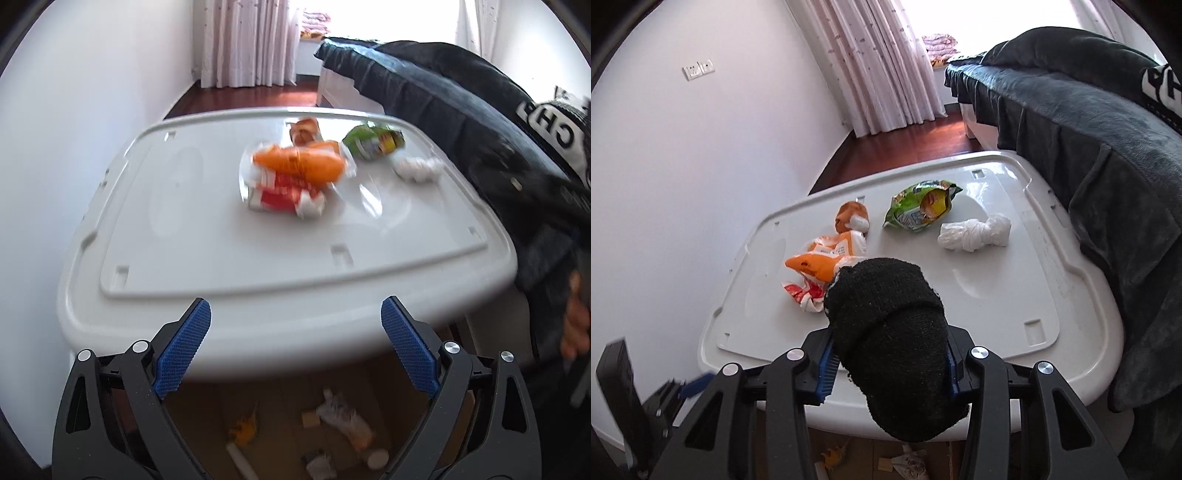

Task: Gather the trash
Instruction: 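Grasp the red-white wrapper with the left gripper while the right holds the black sock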

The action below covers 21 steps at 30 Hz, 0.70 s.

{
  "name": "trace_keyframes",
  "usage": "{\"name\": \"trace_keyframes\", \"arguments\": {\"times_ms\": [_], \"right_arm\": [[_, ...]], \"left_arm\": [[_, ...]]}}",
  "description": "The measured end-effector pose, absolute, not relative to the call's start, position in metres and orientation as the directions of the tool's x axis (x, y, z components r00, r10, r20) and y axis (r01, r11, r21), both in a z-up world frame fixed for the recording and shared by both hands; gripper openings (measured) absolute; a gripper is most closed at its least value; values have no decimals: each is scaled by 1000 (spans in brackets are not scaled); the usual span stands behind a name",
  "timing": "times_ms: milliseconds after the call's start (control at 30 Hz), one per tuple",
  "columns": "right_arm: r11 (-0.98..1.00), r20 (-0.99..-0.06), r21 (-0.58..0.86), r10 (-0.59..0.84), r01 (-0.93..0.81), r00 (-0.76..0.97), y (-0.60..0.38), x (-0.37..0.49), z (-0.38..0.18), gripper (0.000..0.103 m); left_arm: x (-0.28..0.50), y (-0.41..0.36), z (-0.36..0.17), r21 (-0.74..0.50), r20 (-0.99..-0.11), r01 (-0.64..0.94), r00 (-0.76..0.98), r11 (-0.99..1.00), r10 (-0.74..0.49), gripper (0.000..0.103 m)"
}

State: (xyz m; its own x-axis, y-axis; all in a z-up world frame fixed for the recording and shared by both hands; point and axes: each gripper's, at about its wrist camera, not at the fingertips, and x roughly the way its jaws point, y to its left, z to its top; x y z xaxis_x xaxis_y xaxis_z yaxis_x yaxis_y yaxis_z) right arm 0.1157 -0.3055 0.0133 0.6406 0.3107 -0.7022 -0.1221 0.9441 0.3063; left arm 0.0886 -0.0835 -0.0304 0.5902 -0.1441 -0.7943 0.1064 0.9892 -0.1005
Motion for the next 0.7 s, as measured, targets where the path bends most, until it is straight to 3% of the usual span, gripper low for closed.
{"name": "trace_keyframes", "arguments": {"times_ms": [267,500,633,700], "right_arm": [[924,-685,377,326,-66,652,-340,127,13,45],[914,-676,403,337,-53,656,-357,128,15,45],[908,-681,416,347,-49,645,-360,129,14,45],[908,-681,415,350,-56,643,-358,129,14,45]], "left_arm": [[187,-108,-66,-189,-835,-37,531,981,-141,91],[231,-111,-90,-73,-860,-200,508,977,40,91],[237,-98,-91,-65,-851,-255,520,965,80,91],[233,-95,-89,-61,-842,-270,531,961,96,81]]}}
